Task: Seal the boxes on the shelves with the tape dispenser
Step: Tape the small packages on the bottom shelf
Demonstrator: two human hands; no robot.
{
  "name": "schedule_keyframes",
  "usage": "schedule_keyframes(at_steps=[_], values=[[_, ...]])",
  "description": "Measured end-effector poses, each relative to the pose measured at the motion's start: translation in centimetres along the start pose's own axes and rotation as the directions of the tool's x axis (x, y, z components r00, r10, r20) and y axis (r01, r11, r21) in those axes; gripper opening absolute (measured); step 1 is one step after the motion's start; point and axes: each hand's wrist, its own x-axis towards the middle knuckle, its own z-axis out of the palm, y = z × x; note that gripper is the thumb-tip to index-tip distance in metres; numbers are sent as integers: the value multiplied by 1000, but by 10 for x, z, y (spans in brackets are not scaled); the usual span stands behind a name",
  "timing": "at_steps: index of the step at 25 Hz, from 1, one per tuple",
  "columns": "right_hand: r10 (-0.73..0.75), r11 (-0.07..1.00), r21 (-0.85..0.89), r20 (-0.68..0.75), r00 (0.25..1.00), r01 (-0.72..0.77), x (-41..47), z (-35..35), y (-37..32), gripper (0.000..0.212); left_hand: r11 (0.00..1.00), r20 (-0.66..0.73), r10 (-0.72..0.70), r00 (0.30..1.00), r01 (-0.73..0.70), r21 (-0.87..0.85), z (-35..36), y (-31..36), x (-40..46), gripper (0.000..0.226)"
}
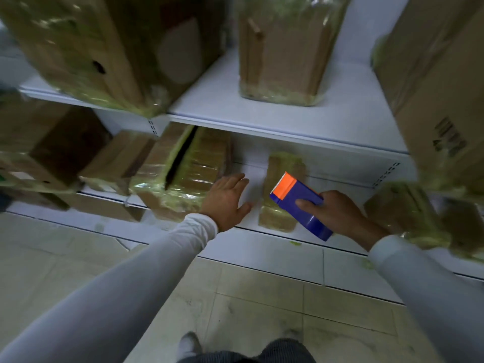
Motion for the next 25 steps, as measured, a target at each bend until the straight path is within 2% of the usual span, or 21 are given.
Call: schedule_keyframes(at_steps=[5, 9, 14, 18, 22, 25], values=[[-4, 998, 60, -23, 1000, 5, -8, 36, -83, 49, 1000, -48, 7, 999, -7, -9, -51, -82, -46, 56], [-23, 981, 191, 13, 1000, 20, -10, 70, -129, 42, 1000, -33, -17, 999, 17, -3, -62, -130, -69, 60], [-24, 967, 254, 58, 998, 9, -8, 82, -135, 43, 984, -39, -178, 983, 177, -37, -60, -156, -56, 64], [-31, 960, 279, 55, 998, 15, 1, 76, -129, 42, 967, 33, -255, 966, 255, 5, -47, -167, -45, 72], [-48, 966, 257, 64, 997, 31, 13, 82, -133, 49, 958, 44, -286, 957, 286, 4, -34, -181, -43, 61], [-26, 964, 266, 71, 997, 6, 14, 86, -137, 45, 955, 69, -294, 953, 290, 55, -26, -184, -43, 56]])
